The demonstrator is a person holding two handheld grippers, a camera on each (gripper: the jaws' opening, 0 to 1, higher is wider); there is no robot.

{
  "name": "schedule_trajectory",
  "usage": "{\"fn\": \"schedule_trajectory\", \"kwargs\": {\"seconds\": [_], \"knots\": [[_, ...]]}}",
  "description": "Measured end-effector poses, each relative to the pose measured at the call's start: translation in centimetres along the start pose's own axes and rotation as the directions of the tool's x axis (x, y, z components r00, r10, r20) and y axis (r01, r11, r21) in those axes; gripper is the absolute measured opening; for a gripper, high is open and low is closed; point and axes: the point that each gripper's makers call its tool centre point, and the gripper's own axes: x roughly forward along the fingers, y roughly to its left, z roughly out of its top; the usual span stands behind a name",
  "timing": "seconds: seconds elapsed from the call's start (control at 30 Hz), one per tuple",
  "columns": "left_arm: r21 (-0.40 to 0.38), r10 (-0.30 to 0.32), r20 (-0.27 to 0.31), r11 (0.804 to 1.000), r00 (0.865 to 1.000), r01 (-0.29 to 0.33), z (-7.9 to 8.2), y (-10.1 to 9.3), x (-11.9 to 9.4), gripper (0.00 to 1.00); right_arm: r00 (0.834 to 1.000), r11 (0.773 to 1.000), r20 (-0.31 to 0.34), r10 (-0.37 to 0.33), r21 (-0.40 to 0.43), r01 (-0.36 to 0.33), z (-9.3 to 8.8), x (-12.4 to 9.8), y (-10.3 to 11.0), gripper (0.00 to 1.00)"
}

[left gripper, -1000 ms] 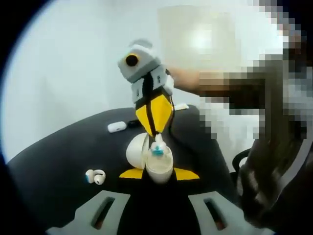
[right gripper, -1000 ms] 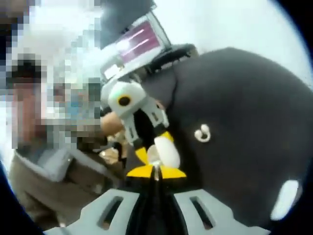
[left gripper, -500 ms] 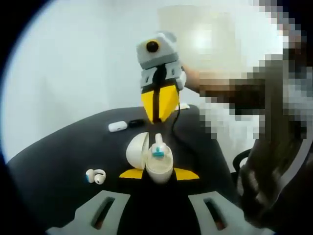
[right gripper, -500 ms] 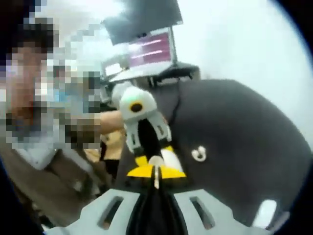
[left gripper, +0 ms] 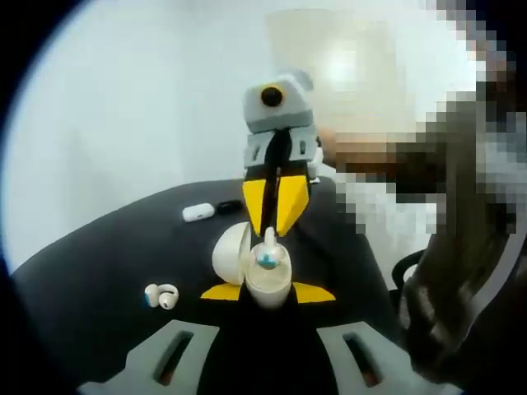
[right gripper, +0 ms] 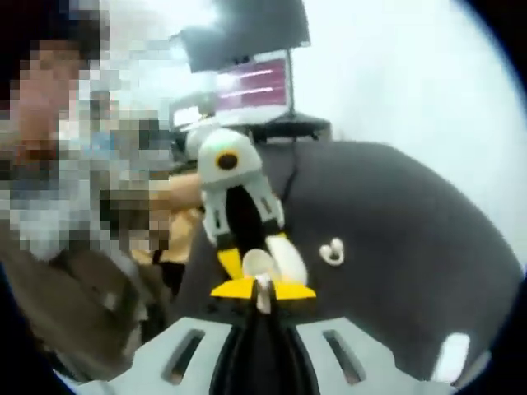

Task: Pick up three earphones and place each one into its charging case using tactile feedback, ensure that each earphone is properly inserted and securely positioned inside the case.

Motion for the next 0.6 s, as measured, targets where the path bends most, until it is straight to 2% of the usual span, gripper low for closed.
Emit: {"fn": "schedule_trajectory", "kwargs": {"seconds": [0.17,0.23,0.4,0.47,0.6], "knots": [[0.002,0.0,0.001,1.0,1.0,0.0,0.03,-0.05,0.01,0.18,0.997,0.999,-0.064,0.046,-0.007,-0.047,0.77,-0.36,1.03,0.08],[0.002,0.0,0.001,1.0,1.0,0.0,0.04,-0.08,0.01,0.18,0.991,0.997,-0.125,0.051,-0.053,-0.058,0.42,-0.48,1.09,0.08],[0.003,0.001,0.001,1.0,1.0,-0.001,0.06,-0.12,0.02,0.18,0.983,0.987,-0.179,0.05,-0.144,-0.076,0.81,-0.1,1.07,0.08],[0.002,0.0,0.001,1.0,1.0,0.0,0.07,-0.1,0.03,0.18,0.972,0.982,-0.229,0.059,-0.163,-0.098,0.59,-0.13,1.14,0.08],[0.004,0.0,0.001,1.0,1.0,0.0,0.11,-0.06,0.08,0.18,0.956,0.977,-0.288,0.052,-0.185,-0.109,0.5,-0.2,0.8,0.08]]}}
